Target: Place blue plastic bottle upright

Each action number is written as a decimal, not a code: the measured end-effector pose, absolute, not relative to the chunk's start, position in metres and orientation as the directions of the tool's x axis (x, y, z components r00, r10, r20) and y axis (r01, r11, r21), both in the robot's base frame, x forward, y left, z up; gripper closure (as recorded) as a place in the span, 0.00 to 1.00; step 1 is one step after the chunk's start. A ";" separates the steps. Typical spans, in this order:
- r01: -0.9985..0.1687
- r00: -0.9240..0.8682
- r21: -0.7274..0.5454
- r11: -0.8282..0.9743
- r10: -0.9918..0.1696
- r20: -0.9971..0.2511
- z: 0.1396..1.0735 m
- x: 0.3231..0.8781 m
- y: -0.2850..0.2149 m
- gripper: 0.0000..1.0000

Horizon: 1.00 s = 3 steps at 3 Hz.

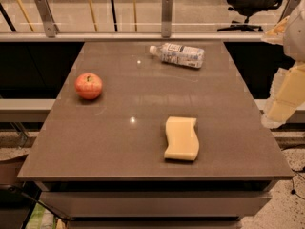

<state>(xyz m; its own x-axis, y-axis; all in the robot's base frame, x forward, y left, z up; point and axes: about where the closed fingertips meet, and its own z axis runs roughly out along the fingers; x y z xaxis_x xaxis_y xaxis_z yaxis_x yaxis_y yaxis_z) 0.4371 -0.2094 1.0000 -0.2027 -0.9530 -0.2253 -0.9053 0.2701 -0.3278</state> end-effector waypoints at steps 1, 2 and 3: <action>-0.905 -0.203 -0.328 0.270 -0.953 -0.225 1.000 0.437 -0.209 0.00; -0.911 -0.201 -0.318 0.263 -0.956 -0.213 1.002 0.442 -0.207 0.00; -0.925 -0.203 -0.285 0.250 -0.962 -0.184 1.006 0.455 -0.203 0.00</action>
Offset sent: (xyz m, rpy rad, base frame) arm 0.0115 0.0040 0.0003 -0.0238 0.0535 0.0103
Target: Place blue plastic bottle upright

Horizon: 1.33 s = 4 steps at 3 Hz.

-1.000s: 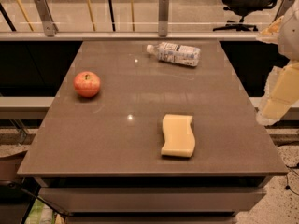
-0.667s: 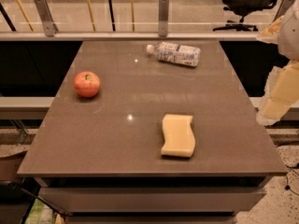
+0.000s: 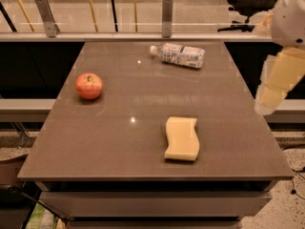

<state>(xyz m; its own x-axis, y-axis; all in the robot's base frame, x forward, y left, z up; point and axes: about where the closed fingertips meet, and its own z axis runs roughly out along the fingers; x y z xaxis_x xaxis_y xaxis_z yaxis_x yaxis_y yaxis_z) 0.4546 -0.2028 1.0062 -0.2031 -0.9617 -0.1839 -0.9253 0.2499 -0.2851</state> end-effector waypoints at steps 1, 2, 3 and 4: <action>-0.937 -0.204 -0.253 0.239 -0.966 -0.157 1.010 0.478 -0.195 0.00; -0.938 -0.210 -0.245 0.244 -0.965 -0.157 1.011 0.501 -0.188 0.00; -0.932 -0.222 -0.255 0.258 -0.961 -0.162 1.012 0.527 -0.181 0.00; -0.922 -0.243 -0.271 0.278 -0.957 -0.155 1.010 0.552 -0.176 0.00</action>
Offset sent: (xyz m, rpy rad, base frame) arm 0.0551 0.0157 0.0002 -0.0441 0.1496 -0.0093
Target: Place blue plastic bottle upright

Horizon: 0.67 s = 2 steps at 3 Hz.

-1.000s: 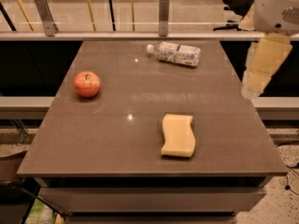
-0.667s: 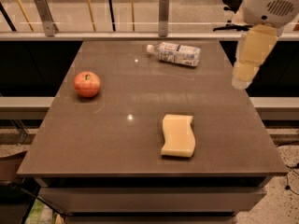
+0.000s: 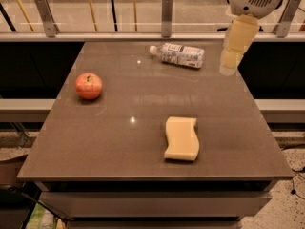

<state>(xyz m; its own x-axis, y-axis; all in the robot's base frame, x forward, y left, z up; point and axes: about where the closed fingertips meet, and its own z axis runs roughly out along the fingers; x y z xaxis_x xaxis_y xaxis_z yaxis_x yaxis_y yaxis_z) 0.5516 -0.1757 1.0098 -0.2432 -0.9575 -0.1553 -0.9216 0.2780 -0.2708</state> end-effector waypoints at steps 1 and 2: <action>-0.905 -0.267 -0.299 0.303 -0.951 -0.154 1.005 0.575 -0.175 0.00; -0.879 -0.289 -0.341 0.333 -0.941 -0.174 1.000 0.590 -0.180 0.00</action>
Offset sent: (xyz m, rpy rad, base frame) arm 0.0508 -0.0155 -0.0168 0.0007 -0.1238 -0.1106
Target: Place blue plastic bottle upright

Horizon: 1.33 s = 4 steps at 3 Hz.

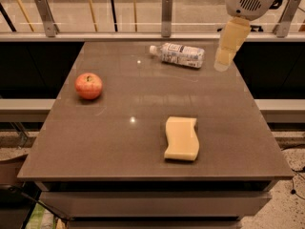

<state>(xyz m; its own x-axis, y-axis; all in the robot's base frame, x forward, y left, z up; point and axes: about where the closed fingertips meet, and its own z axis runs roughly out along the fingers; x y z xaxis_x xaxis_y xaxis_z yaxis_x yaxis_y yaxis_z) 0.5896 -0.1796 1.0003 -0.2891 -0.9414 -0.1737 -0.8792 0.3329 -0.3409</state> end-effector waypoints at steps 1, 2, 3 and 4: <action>-0.868 -0.302 -0.353 0.350 -0.935 -0.184 0.994 0.604 -0.184 0.00; -0.873 -0.307 -0.338 0.352 -0.934 -0.180 0.984 0.625 -0.186 0.00; -0.882 -0.314 -0.312 0.354 -0.934 -0.173 0.974 0.648 -0.186 0.00; -0.891 -0.315 -0.289 0.351 -0.935 -0.166 0.964 0.667 -0.183 0.00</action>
Offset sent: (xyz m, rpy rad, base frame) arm 0.0649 -0.0143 -0.0244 0.0069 0.0384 -0.0295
